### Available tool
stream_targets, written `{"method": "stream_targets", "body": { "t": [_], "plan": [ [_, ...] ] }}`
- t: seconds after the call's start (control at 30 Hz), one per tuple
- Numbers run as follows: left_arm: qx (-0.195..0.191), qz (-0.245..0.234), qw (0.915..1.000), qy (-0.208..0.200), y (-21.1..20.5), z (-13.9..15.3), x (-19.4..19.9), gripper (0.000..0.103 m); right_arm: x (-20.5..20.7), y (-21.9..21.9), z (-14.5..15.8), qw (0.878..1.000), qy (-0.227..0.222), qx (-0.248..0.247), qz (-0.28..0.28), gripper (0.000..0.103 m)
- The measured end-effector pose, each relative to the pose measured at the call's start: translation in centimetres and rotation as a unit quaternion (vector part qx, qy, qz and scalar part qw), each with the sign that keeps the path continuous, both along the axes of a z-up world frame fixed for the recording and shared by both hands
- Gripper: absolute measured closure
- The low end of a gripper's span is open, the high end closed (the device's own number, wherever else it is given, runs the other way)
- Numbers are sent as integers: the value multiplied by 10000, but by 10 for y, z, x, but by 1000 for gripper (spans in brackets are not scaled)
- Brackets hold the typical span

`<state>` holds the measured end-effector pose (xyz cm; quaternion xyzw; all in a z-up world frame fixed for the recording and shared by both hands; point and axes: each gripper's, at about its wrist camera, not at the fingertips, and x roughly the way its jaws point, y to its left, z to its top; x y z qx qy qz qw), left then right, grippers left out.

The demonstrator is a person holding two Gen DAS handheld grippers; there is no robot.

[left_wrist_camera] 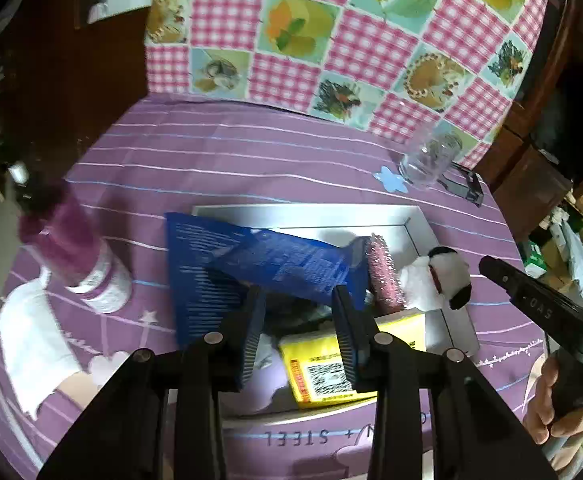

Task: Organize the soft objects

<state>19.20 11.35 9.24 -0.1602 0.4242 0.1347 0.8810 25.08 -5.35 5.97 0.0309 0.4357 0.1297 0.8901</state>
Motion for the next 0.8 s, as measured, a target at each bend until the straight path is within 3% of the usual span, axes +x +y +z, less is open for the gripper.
{"method": "stream_targets", "body": {
  "t": [0.1, 0.2, 0.37, 0.43, 0.57, 0.67, 0.8],
  "plan": [
    [-8, -80, 9989, 471, -5, -21, 14, 69, 8, 13, -20, 9989, 361, 109, 274, 81],
    [53, -79, 9975, 704, -10, -35, 23, 69, 7, 43, -44, 9946, 526, -715, 538, 81],
    [-53, 138, 9974, 703, -10, -51, 32, 68, 10, 45, -61, 9886, 1125, -163, 984, 81],
    [-196, 134, 9985, 490, -10, -56, 33, 68, 10, 41, -58, 9893, 1149, -140, 892, 81],
    [-284, 156, 9987, 391, -11, -57, 34, 67, 1, 29, -26, 9967, 539, -231, 557, 81],
    [-317, 164, 9986, 400, -10, -55, 34, 68, -14, 24, 0, 9955, 241, 454, 796, 81],
    [-86, 182, 9991, 363, -10, -41, 31, 67, -28, 41, 7, 9704, 458, 1510, 1828, 81]
  ]
}}
